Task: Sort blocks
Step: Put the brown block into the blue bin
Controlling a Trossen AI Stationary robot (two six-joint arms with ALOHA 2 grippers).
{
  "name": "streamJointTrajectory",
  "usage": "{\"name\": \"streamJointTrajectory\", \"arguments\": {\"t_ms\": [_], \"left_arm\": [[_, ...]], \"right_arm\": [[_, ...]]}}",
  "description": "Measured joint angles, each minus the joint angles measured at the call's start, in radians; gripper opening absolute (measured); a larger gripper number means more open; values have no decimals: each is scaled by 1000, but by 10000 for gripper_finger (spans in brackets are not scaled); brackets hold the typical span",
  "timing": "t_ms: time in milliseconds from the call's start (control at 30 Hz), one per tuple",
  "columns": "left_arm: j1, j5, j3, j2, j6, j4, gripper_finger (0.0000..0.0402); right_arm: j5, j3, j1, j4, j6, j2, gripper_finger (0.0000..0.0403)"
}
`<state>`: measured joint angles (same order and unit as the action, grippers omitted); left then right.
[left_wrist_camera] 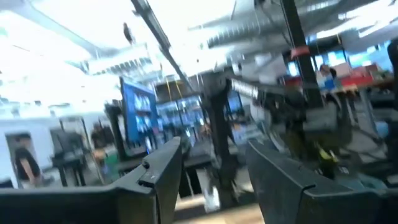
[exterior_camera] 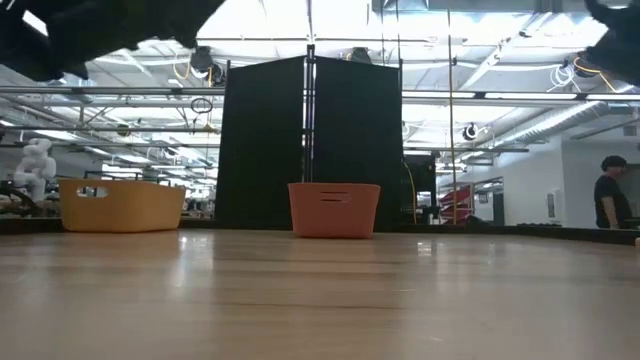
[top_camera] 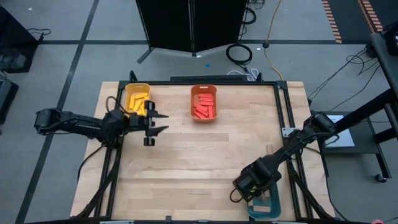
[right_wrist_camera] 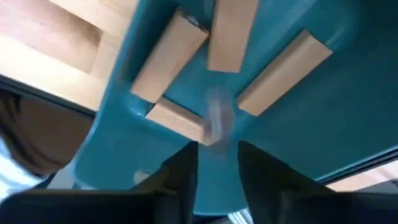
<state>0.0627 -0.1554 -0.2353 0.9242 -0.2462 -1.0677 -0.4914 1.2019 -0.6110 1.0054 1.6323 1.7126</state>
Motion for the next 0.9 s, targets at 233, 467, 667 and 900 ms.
{"name": "streamJointTrajectory", "arguments": {"t_ms": [233, 467, 667, 900], "left_arm": [[95, -79, -51, -4, -5, 1, 176], [184, -84, -56, -4, -56, 119, 176], [256, -88, -56, 11, -138, 242, 176], [351, -105, -56, 59, -206, 228, 176]], "right_arm": [[-94, 0, 84, 4, -87, -37, 149], [-35, 1, 191, 99, -83, -184, 156], [397, 2, 309, 264, -125, -308, 147], [459, -31, 514, 461, -186, -319, 146]]}}
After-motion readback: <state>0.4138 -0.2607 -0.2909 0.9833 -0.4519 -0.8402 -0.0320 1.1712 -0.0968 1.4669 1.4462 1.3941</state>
